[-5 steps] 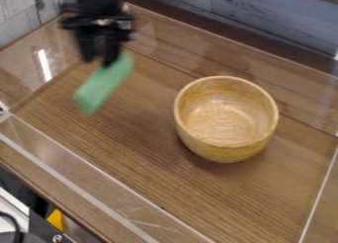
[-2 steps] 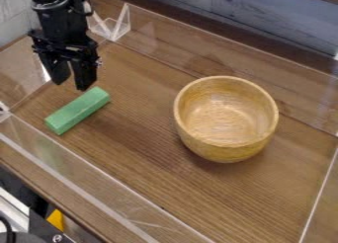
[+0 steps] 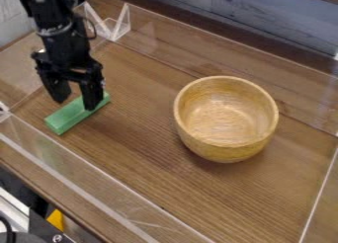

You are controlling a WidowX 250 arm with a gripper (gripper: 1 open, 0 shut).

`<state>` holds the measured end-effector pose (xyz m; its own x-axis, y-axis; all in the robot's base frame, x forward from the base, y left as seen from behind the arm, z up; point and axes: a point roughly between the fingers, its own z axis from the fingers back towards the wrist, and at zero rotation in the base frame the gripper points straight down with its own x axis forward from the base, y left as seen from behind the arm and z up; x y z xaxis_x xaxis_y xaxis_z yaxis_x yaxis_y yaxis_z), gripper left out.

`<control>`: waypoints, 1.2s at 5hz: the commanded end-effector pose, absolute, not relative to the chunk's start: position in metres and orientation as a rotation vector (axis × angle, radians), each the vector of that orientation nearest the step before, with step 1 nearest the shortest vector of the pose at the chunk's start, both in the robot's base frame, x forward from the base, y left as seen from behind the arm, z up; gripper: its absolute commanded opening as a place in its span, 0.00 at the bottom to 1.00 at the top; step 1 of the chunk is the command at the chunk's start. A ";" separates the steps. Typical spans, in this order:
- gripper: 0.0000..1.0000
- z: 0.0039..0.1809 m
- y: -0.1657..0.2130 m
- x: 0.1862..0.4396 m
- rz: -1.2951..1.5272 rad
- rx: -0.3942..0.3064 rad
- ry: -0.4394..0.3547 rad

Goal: Remove the green block from inside the brown bowl and put it on the table

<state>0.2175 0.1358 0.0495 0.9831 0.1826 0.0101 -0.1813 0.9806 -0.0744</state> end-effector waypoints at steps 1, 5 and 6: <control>1.00 0.044 0.143 0.217 0.208 -0.056 -0.046; 0.00 0.050 0.137 0.205 0.180 -0.092 -0.049; 1.00 0.067 0.129 0.208 0.135 -0.099 -0.043</control>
